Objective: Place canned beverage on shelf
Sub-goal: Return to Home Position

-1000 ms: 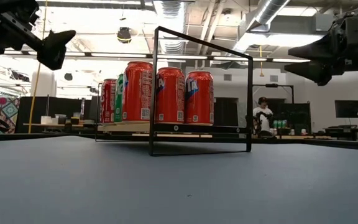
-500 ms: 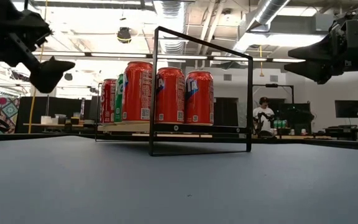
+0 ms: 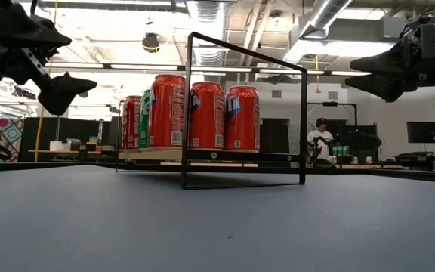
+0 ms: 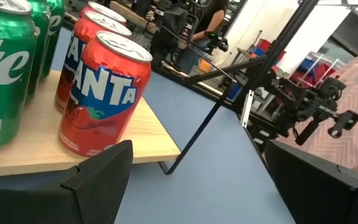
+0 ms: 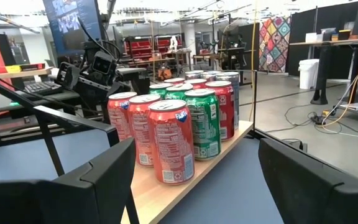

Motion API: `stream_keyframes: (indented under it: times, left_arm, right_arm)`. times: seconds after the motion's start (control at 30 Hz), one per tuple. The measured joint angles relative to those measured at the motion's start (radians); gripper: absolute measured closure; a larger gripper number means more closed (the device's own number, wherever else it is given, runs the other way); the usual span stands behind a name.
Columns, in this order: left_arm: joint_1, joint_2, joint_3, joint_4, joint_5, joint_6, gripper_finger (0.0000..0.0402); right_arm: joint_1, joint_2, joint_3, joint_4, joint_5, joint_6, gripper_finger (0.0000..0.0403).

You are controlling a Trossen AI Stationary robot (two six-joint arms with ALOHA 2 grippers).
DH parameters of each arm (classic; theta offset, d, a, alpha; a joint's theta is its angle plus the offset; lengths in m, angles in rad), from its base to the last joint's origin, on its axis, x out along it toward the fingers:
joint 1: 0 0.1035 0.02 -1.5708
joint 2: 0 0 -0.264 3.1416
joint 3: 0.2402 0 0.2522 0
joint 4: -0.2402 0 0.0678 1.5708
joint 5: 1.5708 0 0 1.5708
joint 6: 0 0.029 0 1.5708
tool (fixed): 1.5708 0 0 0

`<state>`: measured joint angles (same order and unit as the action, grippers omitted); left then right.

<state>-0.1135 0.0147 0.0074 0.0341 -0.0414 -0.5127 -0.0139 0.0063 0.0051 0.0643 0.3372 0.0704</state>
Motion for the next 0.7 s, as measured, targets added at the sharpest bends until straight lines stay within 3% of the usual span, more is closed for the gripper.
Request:
stream_keyframes:
  times: [0.7]
  left_arm:
    - [0.0, 0.0, -0.001, 0.0, 0.0, -0.007, 0.005]
  right_arm:
    - [0.0, 0.0, -0.001, 0.0, 0.002, 0.0, 0.0074]
